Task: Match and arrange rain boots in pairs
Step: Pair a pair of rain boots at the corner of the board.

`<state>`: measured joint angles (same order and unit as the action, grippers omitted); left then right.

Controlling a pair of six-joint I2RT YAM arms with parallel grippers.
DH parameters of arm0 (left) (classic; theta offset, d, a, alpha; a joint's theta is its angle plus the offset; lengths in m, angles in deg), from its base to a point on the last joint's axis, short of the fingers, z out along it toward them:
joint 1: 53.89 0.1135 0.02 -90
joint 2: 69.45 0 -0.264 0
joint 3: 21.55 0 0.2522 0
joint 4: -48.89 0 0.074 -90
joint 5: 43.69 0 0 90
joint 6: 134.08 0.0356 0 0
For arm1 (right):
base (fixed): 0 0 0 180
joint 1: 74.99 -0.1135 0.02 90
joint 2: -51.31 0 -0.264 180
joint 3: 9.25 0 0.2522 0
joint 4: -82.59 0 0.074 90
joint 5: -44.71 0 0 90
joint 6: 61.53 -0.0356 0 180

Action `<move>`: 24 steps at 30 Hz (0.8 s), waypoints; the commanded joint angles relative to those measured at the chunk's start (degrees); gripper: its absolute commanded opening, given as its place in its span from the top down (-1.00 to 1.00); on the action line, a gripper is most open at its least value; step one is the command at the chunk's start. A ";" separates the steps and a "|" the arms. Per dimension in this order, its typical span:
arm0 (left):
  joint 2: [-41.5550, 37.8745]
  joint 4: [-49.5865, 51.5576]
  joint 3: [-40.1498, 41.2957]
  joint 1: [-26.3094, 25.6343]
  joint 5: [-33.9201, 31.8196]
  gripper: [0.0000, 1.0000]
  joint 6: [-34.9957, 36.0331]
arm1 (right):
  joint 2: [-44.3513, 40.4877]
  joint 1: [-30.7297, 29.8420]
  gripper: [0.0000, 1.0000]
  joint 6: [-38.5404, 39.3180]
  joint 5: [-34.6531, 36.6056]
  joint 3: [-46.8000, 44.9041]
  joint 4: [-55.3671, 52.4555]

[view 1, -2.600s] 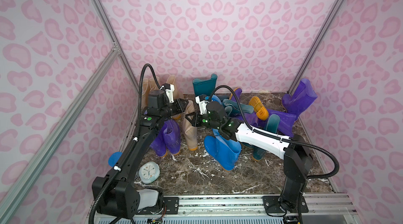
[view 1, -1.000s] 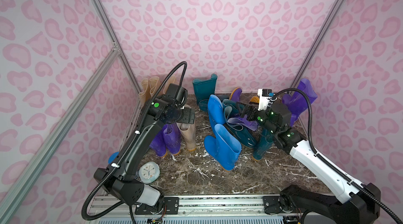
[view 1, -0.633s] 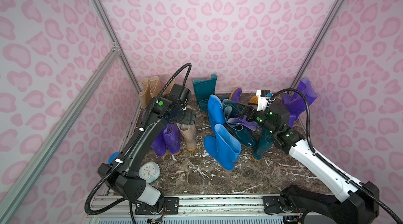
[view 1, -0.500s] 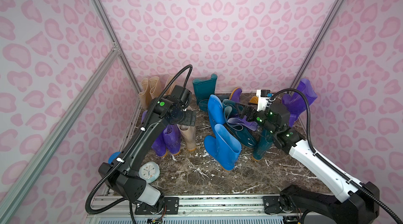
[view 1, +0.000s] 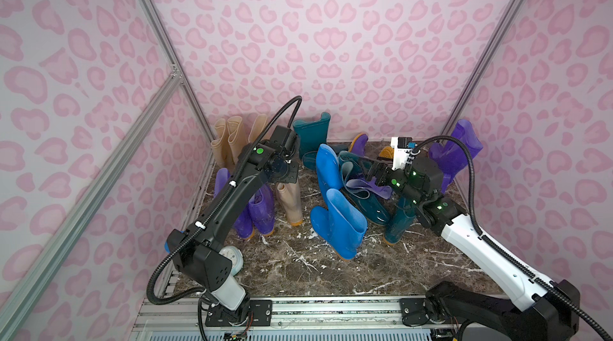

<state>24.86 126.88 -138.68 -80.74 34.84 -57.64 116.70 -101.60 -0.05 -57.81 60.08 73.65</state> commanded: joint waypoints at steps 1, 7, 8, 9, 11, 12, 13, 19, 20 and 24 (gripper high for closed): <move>2.29 -3.45 -5.43 0.31 -9.07 0.96 4.89 | -0.43 -0.09 -0.83 -0.79 -1.71 -0.83 2.03; 9.30 -2.91 -13.86 0.72 -10.82 0.96 11.39 | -0.43 -0.41 -0.80 -1.37 -3.19 -2.45 1.93; 9.94 -3.51 -13.99 0.78 -9.89 0.96 12.01 | -0.52 -0.46 -0.79 -1.37 -3.19 -2.56 2.03; 10.27 -4.07 -13.91 0.75 -8.60 0.96 12.69 | -0.61 -0.40 -0.79 -1.37 -3.21 -2.64 2.04; 10.85 -4.91 -13.83 0.82 -7.17 0.96 13.16 | -0.70 -0.42 -0.79 -1.09 -3.13 -2.66 2.03; 11.14 -5.22 -13.87 0.82 -7.35 0.96 13.78 | -0.70 -0.46 -0.79 -0.82 -3.13 -2.44 1.81; 11.46 -5.67 -13.96 0.88 -8.27 0.96 14.76 | -0.69 -0.42 -0.79 -0.51 -2.81 -2.11 1.36; 15.18 -7.38 -16.55 4.35 -8.88 0.96 17.26 | 0.01 -0.46 -0.79 0.23 -2.50 -1.70 1.03; 15.48 -8.86 -16.31 4.68 -7.57 0.96 18.32 | 0.32 -0.42 -0.79 0.18 -2.76 -1.57 1.07; 17.49 -12.97 -16.93 4.94 -8.58 0.96 22.85 | 1.14 -0.46 -0.79 0.03 -3.17 -1.34 0.92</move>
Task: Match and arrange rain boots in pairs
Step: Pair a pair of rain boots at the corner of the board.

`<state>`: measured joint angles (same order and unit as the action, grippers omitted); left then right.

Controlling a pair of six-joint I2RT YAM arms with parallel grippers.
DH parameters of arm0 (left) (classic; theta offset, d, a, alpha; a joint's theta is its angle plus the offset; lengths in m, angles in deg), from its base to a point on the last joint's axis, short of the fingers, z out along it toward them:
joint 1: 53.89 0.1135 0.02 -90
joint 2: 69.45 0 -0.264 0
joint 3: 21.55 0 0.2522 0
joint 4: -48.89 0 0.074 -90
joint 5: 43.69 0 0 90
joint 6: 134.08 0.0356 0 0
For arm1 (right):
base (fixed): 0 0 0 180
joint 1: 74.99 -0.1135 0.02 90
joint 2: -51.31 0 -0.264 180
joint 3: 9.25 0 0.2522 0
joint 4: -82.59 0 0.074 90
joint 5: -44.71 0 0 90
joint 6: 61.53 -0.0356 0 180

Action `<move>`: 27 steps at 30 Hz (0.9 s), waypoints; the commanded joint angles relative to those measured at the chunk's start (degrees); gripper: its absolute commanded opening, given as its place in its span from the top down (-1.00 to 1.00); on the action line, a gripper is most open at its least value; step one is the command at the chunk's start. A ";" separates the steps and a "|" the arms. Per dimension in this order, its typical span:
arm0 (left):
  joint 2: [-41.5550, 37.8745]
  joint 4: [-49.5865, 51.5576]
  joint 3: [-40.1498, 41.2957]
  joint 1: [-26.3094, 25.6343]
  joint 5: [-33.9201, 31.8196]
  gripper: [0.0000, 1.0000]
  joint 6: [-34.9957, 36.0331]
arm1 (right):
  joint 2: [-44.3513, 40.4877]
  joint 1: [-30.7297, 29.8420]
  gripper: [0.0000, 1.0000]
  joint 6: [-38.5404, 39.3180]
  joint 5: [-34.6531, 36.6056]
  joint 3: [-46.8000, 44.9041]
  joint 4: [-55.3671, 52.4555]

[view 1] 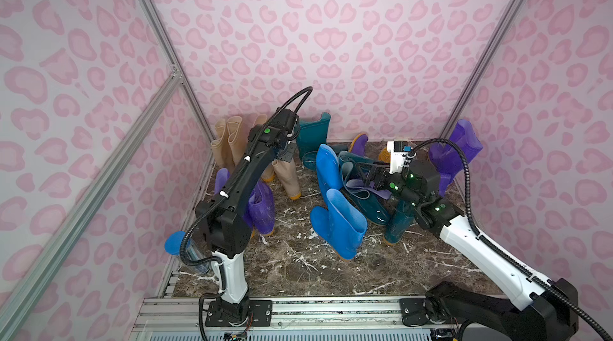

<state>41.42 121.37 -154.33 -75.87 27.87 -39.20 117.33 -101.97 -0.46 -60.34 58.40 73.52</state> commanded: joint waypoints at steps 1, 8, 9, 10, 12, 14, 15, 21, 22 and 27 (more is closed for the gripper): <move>1.64 -7.63 -2.25 0.02 -1.78 0.96 5.72 | 0.60 -0.09 -0.79 0.53 -0.69 0.32 0.99; 3.35 -11.34 -4.33 0.26 -2.03 0.96 10.27 | 1.72 -0.05 -0.79 1.20 -0.38 0.58 0.89; 3.74 -11.66 -4.67 0.35 -2.70 0.96 10.98 | 1.91 -0.08 -0.79 1.32 -0.34 0.68 0.85; 4.34 -12.28 -5.09 0.52 -3.74 0.96 11.64 | 2.16 -0.09 -0.79 1.46 -0.33 0.99 0.72; 5.95 -12.19 -6.74 1.49 -4.24 0.96 11.47 | 2.49 -0.09 -0.79 1.83 -0.61 1.47 0.41; 7.76 -11.95 -8.75 2.56 -4.52 0.96 11.23 | 2.75 -0.07 -0.79 2.34 -0.55 1.72 0.41; 8.63 -12.25 -9.42 2.79 -5.11 0.96 11.65 | 2.88 -0.09 -0.79 2.48 -0.44 1.74 0.30; 11.41 -14.19 -11.49 4.35 -8.37 0.96 14.54 | 3.61 -0.03 -0.79 2.56 -0.94 2.93 -0.83; 11.68 -14.00 -11.90 4.40 -8.49 0.96 14.69 | 3.68 0.02 -0.79 2.56 -0.95 2.89 -0.80; 11.86 -13.72 -12.73 4.36 -8.84 0.96 14.91 | 4.53 -0.02 -0.79 2.63 -0.94 3.49 -1.08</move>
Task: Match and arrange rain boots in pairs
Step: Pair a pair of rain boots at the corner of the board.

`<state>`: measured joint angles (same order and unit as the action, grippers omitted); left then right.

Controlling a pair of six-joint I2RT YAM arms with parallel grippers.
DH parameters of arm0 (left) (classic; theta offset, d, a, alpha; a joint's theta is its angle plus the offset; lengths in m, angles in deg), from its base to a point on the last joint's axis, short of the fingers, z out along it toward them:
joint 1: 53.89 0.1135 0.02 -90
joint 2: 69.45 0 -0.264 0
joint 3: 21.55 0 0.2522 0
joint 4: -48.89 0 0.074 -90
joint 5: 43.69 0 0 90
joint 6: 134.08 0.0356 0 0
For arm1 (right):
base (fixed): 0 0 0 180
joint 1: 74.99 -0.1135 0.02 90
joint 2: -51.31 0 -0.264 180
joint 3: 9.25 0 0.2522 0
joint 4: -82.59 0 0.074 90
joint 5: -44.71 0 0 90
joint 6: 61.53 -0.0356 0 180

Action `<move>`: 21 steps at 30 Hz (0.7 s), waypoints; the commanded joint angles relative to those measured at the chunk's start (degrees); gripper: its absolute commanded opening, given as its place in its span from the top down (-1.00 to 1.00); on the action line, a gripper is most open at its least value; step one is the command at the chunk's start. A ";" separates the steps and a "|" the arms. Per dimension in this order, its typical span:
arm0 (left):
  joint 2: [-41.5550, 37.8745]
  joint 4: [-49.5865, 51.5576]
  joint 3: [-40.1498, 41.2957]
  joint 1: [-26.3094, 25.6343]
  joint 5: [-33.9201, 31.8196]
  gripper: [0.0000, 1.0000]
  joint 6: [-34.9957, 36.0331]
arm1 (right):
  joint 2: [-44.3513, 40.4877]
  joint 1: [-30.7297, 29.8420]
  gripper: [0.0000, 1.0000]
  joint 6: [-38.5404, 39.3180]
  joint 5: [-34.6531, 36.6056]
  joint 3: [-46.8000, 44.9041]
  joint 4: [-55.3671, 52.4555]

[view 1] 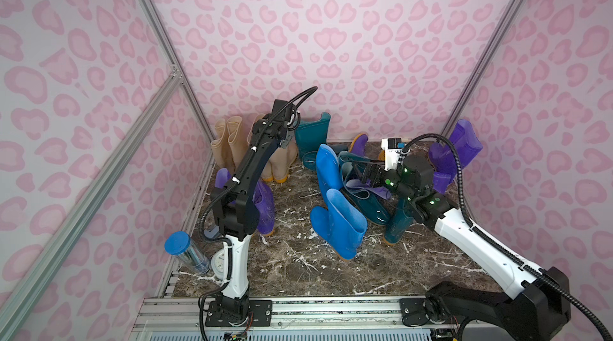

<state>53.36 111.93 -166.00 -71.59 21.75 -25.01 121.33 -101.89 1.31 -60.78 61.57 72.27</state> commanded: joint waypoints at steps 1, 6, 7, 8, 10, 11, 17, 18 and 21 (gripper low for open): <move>0.19 -4.34 -1.13 0.03 -2.73 0.96 0.58 | 0.69 -0.16 -0.78 0.70 -0.57 0.36 0.07; 1.76 -2.82 -0.79 -1.08 -3.41 0.95 -0.93 | 0.82 -0.11 -0.78 0.54 -0.56 0.74 -0.13; 2.06 -2.50 -0.56 -1.30 -3.57 0.89 -1.26 | 0.73 -0.16 -0.78 0.60 -0.57 1.02 -0.35; 2.22 -2.14 -0.40 -1.49 -3.61 0.76 -1.70 | 0.58 -0.17 -0.78 0.69 -0.62 1.39 -0.81; 2.01 -0.92 -1.01 -1.52 -2.53 0.48 -3.76 | 0.20 -0.18 -0.78 1.01 -0.41 1.91 -1.59; 1.61 0.55 -1.66 -1.50 -1.06 0.39 -5.16 | -0.16 -0.13 -0.78 1.20 -0.21 2.36 -2.09; -1.59 8.46 -7.11 -1.68 7.87 -0.37 -13.99 | -2.40 -0.39 -0.78 2.20 1.39 4.31 -3.95; -2.37 9.61 -7.72 -1.73 9.84 -0.40 -15.07 | -2.75 -0.57 -0.78 2.36 1.62 4.53 -4.18; -5.47 11.56 -8.13 -2.16 14.33 -0.49 -18.13 | -3.60 -1.20 -0.78 2.89 2.61 5.39 -5.03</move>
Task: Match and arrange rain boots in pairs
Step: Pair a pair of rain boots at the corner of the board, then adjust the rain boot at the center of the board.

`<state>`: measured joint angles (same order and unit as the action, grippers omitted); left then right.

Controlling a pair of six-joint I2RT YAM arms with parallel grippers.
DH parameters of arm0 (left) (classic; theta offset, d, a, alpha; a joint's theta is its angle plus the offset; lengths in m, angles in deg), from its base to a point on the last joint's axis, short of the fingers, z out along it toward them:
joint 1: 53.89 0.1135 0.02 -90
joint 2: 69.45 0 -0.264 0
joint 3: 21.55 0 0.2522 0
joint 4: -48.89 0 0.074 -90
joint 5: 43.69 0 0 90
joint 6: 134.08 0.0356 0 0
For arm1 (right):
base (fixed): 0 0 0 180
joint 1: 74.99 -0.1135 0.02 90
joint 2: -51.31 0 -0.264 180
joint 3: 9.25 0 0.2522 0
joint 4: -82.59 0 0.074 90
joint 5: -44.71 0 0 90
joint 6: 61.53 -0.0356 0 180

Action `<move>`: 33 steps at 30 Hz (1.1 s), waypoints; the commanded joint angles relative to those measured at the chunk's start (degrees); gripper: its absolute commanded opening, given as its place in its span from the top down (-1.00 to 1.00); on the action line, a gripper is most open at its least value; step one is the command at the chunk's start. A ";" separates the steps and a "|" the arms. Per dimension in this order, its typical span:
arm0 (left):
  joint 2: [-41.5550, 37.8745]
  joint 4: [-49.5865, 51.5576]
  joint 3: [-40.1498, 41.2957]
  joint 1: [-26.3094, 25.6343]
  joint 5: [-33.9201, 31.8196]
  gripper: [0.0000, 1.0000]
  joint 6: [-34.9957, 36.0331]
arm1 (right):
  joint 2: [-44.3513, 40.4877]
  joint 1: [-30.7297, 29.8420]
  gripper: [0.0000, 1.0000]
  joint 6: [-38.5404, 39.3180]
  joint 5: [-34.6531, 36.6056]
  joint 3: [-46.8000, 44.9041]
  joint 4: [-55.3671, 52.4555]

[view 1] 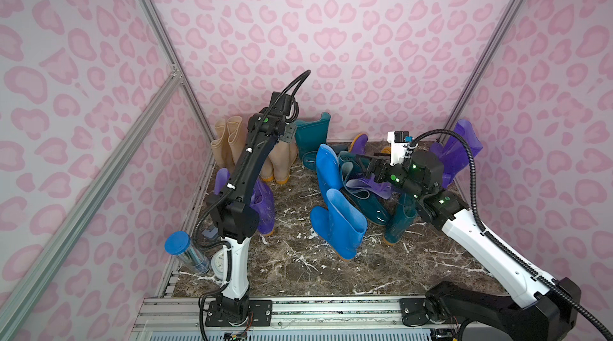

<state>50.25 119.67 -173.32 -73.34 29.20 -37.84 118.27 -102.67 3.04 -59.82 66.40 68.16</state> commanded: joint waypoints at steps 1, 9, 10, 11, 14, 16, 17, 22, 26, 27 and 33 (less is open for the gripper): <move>-3.46 4.42 -0.78 -0.54 8.21 -0.50 -6.09 | -0.73 -0.79 -0.78 1.41 2.21 0.75 -1.20; -15.55 4.27 10.68 -7.64 14.74 -0.54 -11.89 | -2.05 -7.05 -0.68 6.47 8.79 3.18 -6.73; -18.19 2.95 14.54 -8.82 15.18 -0.54 -13.13 | -2.39 -8.09 -0.65 7.69 9.32 3.56 -7.99; -21.22 1.28 19.04 -10.09 15.87 -0.54 -14.23 | -2.90 -9.32 -0.63 8.91 10.24 3.68 -9.21; -30.95 -4.91 33.17 -12.69 17.29 -0.55 -17.81 | -5.42 -13.47 -0.64 12.04 12.59 3.05 -12.71; -36.80 -9.20 41.43 -12.91 18.19 -0.56 -20.36 | -7.06 -16.18 -0.71 14.51 12.41 2.77 -16.13; -39.26 -10.55 44.42 -12.86 18.42 -0.58 -21.05 | -7.72 -17.53 -0.78 15.91 12.32 2.63 -18.13; -43.82 -12.03 49.00 -12.83 18.89 -0.59 -20.50 | -8.24 -21.18 -0.90 18.09 15.05 2.65 -25.25; -45.14 -16.37 49.21 -12.81 14.24 -0.59 -18.47 | -8.19 -21.21 -0.89 17.02 14.86 1.86 -26.13; -45.45 -17.86 49.69 -12.66 12.40 -0.59 -18.33 | -7.89 -21.24 -0.89 16.83 14.39 1.83 -26.35; -45.32 -25.52 54.08 -9.47 8.55 -0.61 -16.93 | -4.19 -23.16 -0.89 15.88 14.09 2.52 -29.33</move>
<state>4.68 100.13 -120.30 -83.76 40.61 -56.01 113.07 -125.27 19.17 -45.96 68.65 41.24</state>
